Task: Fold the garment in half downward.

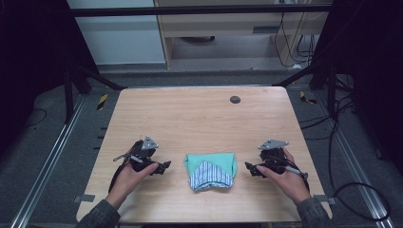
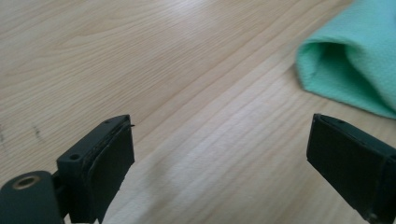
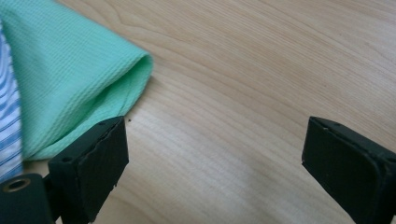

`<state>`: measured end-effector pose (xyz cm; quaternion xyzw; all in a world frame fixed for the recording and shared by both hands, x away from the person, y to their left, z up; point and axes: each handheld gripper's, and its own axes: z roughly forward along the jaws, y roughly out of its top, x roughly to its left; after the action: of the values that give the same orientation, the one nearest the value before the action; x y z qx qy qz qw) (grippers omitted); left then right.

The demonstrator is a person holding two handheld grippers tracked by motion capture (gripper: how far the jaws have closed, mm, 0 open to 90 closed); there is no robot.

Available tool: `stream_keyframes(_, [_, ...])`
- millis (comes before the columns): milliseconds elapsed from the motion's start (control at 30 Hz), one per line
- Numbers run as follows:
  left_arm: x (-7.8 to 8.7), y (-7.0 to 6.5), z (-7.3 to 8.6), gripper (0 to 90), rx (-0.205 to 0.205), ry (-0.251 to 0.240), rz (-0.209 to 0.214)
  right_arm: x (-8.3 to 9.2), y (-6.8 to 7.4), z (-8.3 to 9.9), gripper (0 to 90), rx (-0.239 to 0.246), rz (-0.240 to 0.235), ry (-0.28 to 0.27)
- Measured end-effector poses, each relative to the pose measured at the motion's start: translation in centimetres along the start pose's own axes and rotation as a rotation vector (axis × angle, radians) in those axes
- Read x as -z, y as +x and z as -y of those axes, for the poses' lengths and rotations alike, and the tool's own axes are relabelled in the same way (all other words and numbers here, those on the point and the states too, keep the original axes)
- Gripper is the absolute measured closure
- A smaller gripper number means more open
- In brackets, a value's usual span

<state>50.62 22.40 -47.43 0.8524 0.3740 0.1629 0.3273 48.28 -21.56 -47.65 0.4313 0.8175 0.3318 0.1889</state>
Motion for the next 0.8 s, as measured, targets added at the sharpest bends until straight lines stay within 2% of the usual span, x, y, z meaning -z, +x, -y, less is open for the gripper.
stream_keyframes(167, [-0.7, 1.8, 0.3, 6.8, 0.044, 0.007, -0.039, -1.0, -0.9, -0.4, 8.2, -0.013, 0.004, 0.003])
stream_keyframes(300, [-1.1, 2.6, 0.4, 6.8, 0.058, 0.000, -0.064, -1.8, -1.4, -0.6, 8.4, -0.017, 0.013, 0.022])
stream_keyframes(400, [-1.5, 3.0, 0.5, 6.8, 0.064, -0.007, -0.094, -2.3, -1.9, -0.7, 10.2, -0.024, 0.029, 0.013])
stream_keyframes(533, [-1.8, 3.6, 0.6, 6.8, 0.081, -0.020, -0.112, -2.9, -2.4, -0.8, 11.3, -0.035, 0.052, 0.001])
stream_keyframes(667, [-2.3, 4.4, 0.9, 6.8, 0.103, -0.016, -0.124, -3.3, -3.1, -1.1, 6.9, -0.068, 0.063, 0.002])
stream_keyframes(800, [-2.7, 5.0, 1.2, 6.6, 0.133, -0.014, -0.132, -3.7, -4.0, -1.0, 5.0, -0.118, 0.102, -0.026])
